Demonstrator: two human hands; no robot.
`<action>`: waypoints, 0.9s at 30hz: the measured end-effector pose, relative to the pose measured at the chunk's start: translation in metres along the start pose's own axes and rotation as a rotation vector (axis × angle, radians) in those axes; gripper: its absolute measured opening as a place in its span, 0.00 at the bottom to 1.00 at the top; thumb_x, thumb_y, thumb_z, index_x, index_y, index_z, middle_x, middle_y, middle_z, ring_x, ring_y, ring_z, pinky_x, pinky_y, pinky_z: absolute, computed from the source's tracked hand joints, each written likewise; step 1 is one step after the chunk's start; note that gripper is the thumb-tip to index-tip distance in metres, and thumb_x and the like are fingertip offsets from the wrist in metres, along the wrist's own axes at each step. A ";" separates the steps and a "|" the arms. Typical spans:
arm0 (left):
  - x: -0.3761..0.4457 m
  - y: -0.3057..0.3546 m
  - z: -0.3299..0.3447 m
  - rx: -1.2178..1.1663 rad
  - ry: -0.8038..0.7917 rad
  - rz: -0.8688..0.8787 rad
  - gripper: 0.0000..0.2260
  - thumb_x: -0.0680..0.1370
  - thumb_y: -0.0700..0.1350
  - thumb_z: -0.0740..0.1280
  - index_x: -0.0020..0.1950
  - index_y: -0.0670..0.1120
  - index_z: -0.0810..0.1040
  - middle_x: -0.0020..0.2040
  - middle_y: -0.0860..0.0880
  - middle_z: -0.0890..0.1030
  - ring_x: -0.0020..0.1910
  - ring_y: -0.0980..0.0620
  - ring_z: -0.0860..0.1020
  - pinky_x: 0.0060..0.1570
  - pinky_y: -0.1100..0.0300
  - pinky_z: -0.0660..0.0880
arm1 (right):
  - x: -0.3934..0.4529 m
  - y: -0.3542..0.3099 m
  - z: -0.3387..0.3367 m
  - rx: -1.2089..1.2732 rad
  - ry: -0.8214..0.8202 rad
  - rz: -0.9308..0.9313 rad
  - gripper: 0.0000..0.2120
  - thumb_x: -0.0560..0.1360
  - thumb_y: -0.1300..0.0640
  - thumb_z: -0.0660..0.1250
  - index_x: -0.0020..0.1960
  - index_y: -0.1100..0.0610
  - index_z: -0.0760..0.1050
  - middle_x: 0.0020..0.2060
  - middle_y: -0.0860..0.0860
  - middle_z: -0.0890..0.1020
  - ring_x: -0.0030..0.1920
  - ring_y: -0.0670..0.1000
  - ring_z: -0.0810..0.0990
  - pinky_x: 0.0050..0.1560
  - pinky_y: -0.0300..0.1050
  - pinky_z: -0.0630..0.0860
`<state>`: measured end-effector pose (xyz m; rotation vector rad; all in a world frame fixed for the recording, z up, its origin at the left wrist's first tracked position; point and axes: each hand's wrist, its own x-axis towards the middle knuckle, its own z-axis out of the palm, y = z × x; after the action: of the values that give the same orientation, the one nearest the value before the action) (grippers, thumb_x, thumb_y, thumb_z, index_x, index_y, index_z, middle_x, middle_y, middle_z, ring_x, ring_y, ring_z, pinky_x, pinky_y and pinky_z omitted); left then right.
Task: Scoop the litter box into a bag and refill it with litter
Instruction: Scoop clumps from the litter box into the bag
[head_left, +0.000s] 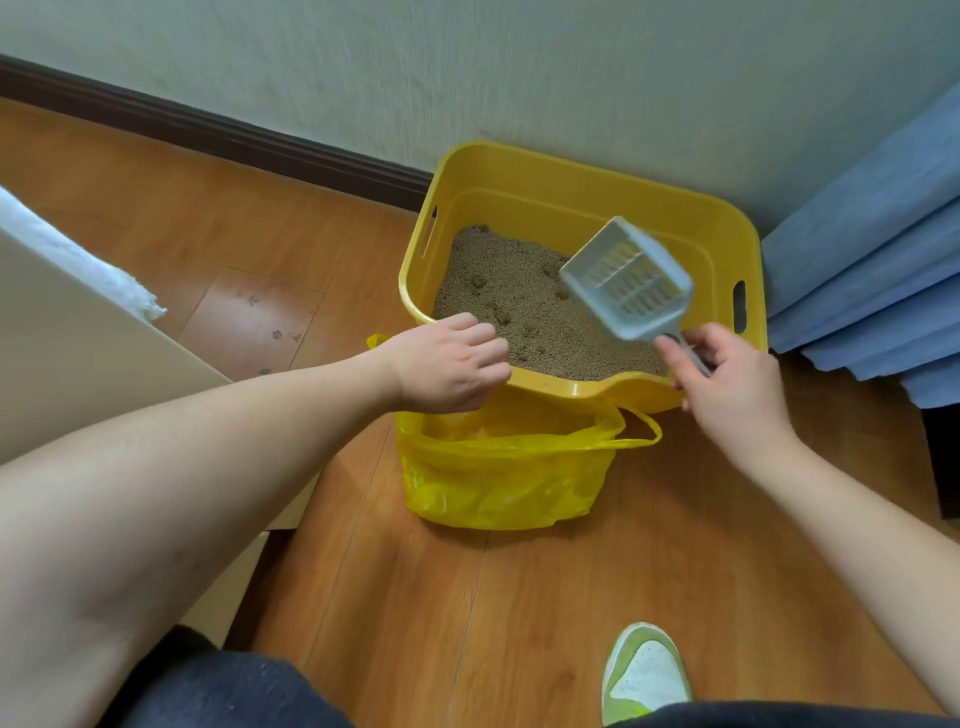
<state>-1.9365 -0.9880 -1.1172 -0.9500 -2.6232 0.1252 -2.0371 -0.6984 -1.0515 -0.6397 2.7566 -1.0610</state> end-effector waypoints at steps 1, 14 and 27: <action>0.007 -0.002 -0.003 0.006 0.021 -0.031 0.08 0.80 0.46 0.59 0.44 0.44 0.72 0.40 0.45 0.74 0.38 0.44 0.72 0.39 0.51 0.70 | 0.007 0.001 -0.005 0.028 0.025 0.020 0.07 0.78 0.48 0.64 0.49 0.51 0.75 0.30 0.48 0.79 0.26 0.45 0.76 0.28 0.37 0.72; -0.005 -0.044 0.006 -0.199 -0.432 -0.997 0.30 0.82 0.61 0.45 0.79 0.45 0.54 0.80 0.42 0.50 0.79 0.44 0.47 0.75 0.46 0.51 | 0.096 0.056 0.003 0.082 -0.322 0.380 0.08 0.80 0.57 0.62 0.55 0.58 0.77 0.39 0.54 0.84 0.26 0.44 0.74 0.24 0.39 0.70; 0.014 -0.053 0.027 -0.153 -0.407 -1.046 0.33 0.79 0.63 0.49 0.80 0.49 0.49 0.79 0.40 0.38 0.78 0.43 0.40 0.77 0.47 0.47 | 0.169 0.065 0.073 -0.022 -0.371 0.528 0.12 0.80 0.57 0.62 0.60 0.62 0.77 0.34 0.52 0.83 0.25 0.45 0.71 0.20 0.36 0.65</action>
<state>-1.9876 -1.0192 -1.1279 0.5520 -3.1583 -0.1644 -2.1936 -0.7715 -1.1424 -0.0757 2.4056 -0.7087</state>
